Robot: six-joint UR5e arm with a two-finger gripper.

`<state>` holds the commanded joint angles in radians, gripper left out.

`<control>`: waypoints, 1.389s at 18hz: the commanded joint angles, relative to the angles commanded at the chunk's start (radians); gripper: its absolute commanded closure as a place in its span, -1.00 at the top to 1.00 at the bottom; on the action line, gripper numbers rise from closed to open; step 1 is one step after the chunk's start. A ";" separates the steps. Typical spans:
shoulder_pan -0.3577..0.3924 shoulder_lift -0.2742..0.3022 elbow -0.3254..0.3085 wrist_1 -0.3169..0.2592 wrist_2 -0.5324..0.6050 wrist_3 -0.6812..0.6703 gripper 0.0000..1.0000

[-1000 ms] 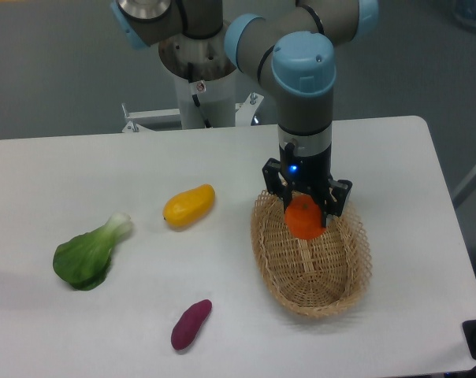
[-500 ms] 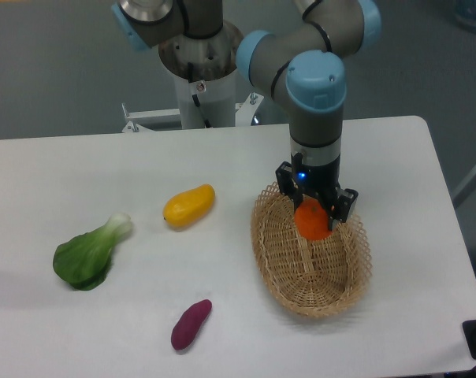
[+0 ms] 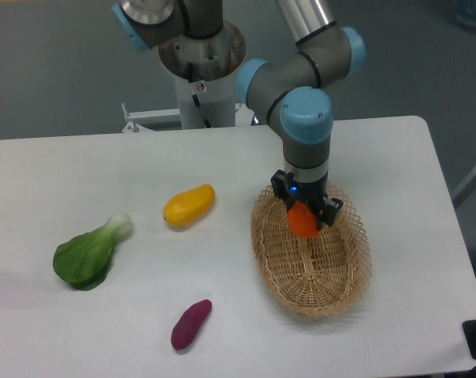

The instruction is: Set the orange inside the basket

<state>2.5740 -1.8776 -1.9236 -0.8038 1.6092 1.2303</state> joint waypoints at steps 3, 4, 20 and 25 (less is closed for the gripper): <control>-0.002 -0.009 -0.003 0.002 0.002 0.001 0.14; -0.002 -0.009 -0.003 0.002 0.002 0.002 0.14; -0.005 0.029 0.104 -0.011 -0.014 0.003 1.00; -0.002 0.048 0.117 -0.012 -0.040 0.006 1.00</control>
<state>2.5725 -1.8301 -1.8070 -0.8161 1.5693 1.2364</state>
